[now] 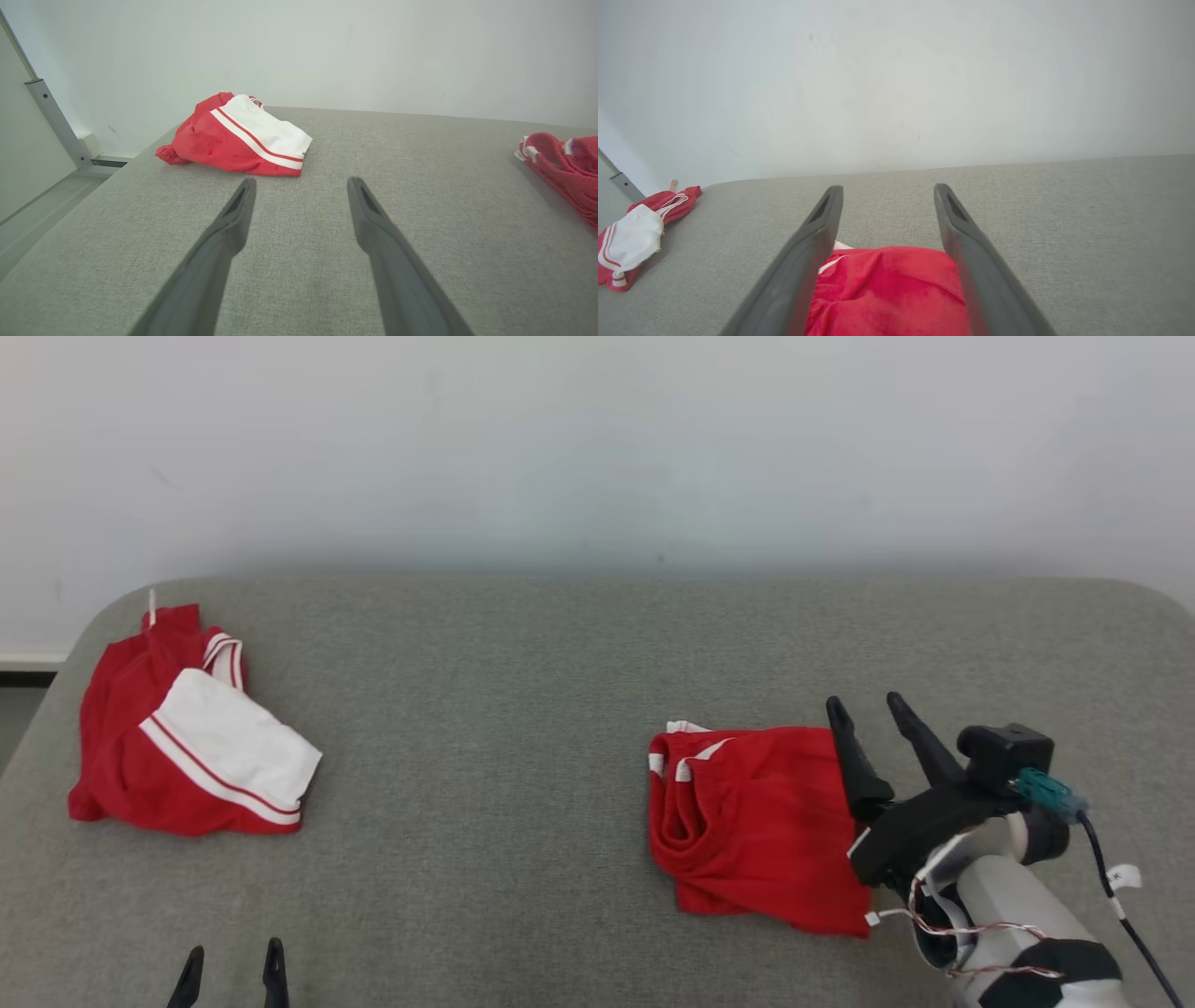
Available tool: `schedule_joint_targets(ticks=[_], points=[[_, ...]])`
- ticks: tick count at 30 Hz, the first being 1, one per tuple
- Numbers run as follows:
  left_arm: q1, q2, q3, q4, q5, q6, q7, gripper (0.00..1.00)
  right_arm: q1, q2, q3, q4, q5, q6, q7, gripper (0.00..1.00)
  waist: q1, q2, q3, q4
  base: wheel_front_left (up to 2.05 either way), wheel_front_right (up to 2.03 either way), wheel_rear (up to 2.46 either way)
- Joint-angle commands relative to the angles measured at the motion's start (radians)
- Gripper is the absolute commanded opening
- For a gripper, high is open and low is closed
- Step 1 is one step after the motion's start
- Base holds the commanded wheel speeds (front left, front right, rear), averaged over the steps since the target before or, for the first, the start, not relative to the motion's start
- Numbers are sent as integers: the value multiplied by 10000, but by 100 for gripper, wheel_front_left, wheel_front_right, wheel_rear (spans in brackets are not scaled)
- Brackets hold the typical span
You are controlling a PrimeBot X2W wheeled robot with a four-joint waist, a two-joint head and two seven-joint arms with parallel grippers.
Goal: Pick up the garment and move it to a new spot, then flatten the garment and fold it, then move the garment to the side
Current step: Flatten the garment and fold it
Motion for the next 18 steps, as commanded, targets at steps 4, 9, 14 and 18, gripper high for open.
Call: schedule_joint_targets(ticks=[4,9,14,18], points=[[293,-23,255,-268,112,68,-33,100,760,-338,-465,-1313,-721,-24,-168,100,-1,0,-96,-495,0,0,0],[303,-44,338,-397,276,62,-32,100,2350,-189,-1444,-3669,-1712,-24,-172,100,-1,0,-131,-759,0,0,0],[266,-61,368,-465,369,61,-32,100,3562,210,-1959,-5073,-2144,-24,-158,100,-1,0,-155,-903,0,0,0],[115,-26,426,-419,307,46,-33,100,4239,485,-2207,-5688,-2590,-24,-157,100,-1,0,-166,-926,0,0,0]])
